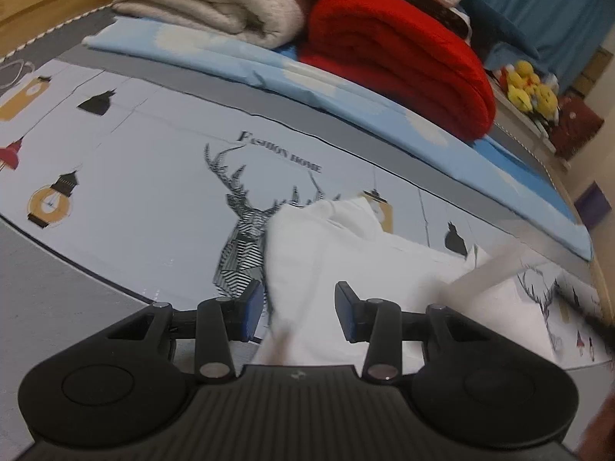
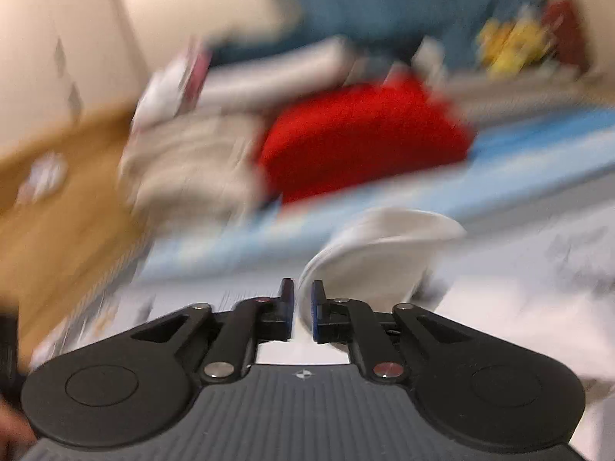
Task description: Fold small clothes
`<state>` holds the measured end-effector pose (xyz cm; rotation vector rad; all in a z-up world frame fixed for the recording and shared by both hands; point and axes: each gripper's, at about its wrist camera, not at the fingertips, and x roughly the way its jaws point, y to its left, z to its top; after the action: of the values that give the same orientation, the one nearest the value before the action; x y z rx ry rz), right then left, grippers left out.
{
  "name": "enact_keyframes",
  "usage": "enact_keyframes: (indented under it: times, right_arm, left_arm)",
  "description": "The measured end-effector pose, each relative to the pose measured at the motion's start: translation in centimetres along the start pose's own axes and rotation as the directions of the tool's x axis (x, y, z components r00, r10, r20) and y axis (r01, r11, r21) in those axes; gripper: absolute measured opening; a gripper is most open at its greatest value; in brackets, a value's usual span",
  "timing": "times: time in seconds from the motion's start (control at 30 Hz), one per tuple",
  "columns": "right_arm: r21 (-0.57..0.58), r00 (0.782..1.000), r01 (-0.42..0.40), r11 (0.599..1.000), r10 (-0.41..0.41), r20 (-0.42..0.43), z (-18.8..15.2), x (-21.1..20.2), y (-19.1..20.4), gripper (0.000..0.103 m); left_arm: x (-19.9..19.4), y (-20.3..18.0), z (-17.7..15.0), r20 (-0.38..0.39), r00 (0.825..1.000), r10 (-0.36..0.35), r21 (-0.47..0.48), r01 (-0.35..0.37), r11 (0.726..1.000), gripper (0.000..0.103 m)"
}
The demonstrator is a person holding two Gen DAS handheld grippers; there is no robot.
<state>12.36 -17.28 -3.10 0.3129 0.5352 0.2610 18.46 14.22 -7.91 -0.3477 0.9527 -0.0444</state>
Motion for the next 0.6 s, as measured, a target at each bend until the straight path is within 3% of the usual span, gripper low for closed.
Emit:
enact_keyframes:
  times: [0.13, 0.3, 0.4, 0.47, 0.6]
  right_arm:
    - [0.041, 0.985, 0.049, 0.998, -0.042, -0.168, -2.5, 0.3, 1.3, 0.013]
    - [0.166, 0.985, 0.135, 0.977, -0.114, -0.129, -2.6, -1.4, -1.8, 0.017]
    - [0.169, 0.954, 0.265, 0.949, -0.232, -0.189, -3.8, -0.4, -3.7, 0.021]
    - [0.235, 0.958, 0.251, 0.939, -0.205, -0.202, -3.4, -0.3, -5.3, 0.021]
    - [0.237, 0.952, 0.286, 0.929, -0.246, -0.185, -2.7, -0.3, -6.4, 0.021]
  left_arm:
    - [0.3, 0.3, 0.0, -0.019, 0.999, -0.026, -0.033, 0.026, 0.999, 0.045]
    - [1.7, -1.5, -0.9, -0.039, 0.999, -0.035, 0.001, 0.035, 0.999, 0.042]
    - [3.3, -2.7, -1.6, -0.07, 0.996, -0.058, 0.006, 0.058, 0.998, 0.03]
    - [4.4, -3.4, -2.0, -0.084, 0.994, -0.064, 0.002, 0.064, 0.998, 0.03]
    - [6.9, -4.4, -2.5, -0.112, 0.991, -0.069, -0.048, 0.064, 0.997, 0.03]
